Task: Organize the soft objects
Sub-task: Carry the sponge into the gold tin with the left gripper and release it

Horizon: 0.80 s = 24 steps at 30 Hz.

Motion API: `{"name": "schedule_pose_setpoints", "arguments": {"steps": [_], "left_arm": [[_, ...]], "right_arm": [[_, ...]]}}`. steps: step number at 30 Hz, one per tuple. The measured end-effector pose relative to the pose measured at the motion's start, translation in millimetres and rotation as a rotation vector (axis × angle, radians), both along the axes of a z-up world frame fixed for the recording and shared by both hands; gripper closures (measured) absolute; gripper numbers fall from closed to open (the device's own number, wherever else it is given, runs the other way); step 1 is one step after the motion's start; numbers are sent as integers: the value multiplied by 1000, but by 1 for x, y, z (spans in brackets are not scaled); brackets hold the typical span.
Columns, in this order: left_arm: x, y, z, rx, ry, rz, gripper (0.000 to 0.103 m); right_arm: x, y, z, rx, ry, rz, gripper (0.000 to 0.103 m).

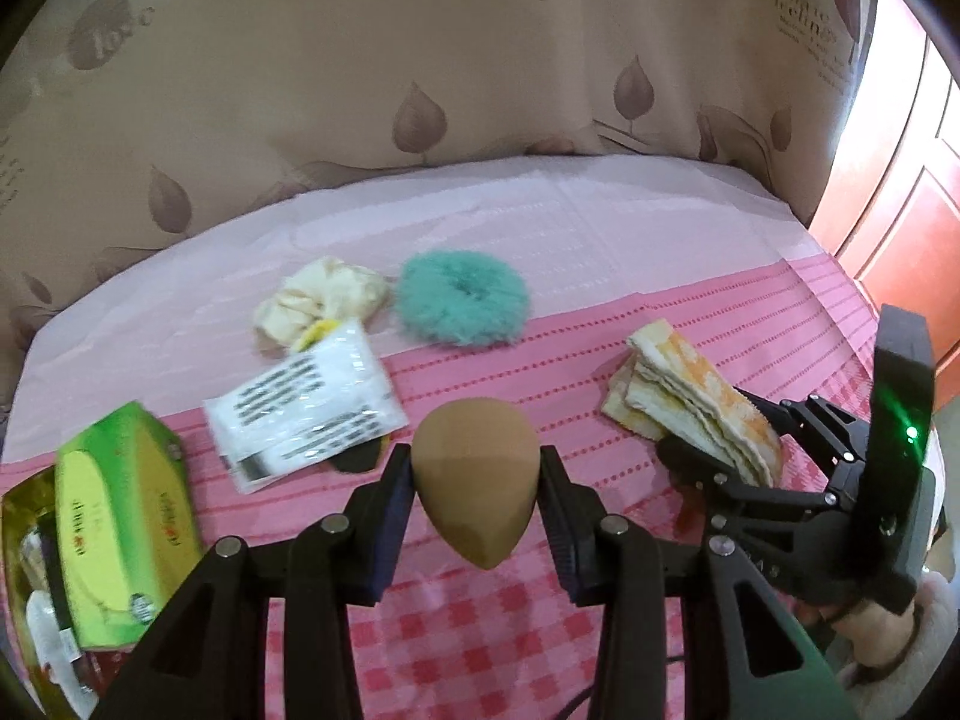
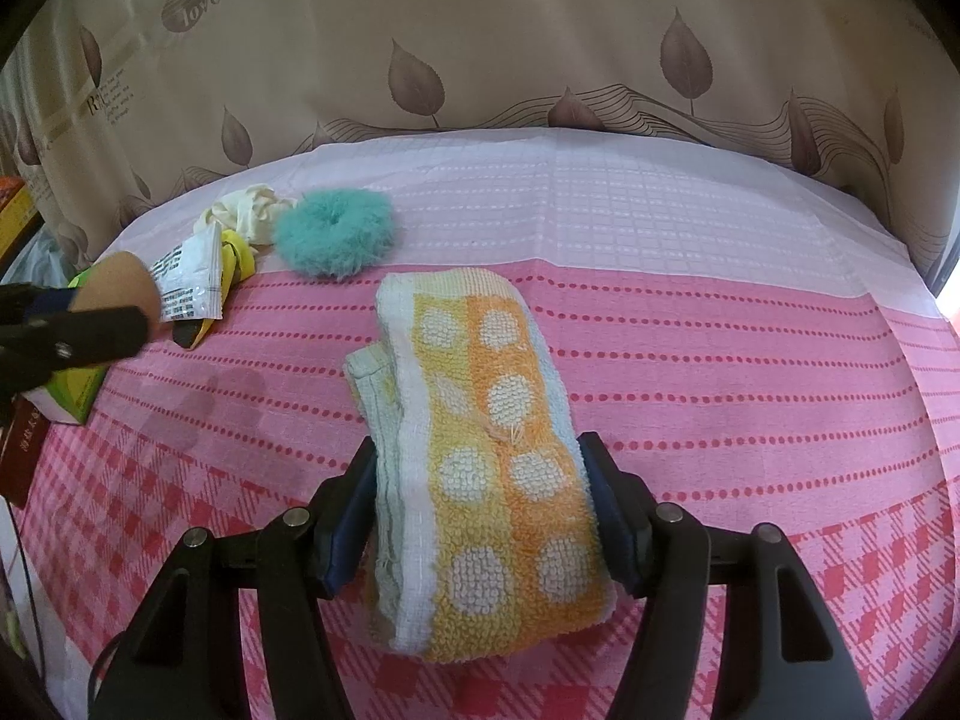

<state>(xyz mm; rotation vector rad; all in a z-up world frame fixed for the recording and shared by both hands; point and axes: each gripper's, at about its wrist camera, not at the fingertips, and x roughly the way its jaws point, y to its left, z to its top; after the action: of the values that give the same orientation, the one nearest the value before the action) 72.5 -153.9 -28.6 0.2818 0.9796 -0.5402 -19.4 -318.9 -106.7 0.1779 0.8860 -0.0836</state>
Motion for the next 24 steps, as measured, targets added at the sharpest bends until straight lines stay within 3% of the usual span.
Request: {"name": "schedule_pose_setpoints", "arguments": {"steps": [15, 24], "left_arm": [[-1, 79, 39, 18, -79, 119, 62], [19, 177, 58, 43, -118, 304, 62]], "right_arm": [[2, 1, -1, -9, 2, 0, 40], [2, 0, -1, -12, 3, 0, 41]]}}
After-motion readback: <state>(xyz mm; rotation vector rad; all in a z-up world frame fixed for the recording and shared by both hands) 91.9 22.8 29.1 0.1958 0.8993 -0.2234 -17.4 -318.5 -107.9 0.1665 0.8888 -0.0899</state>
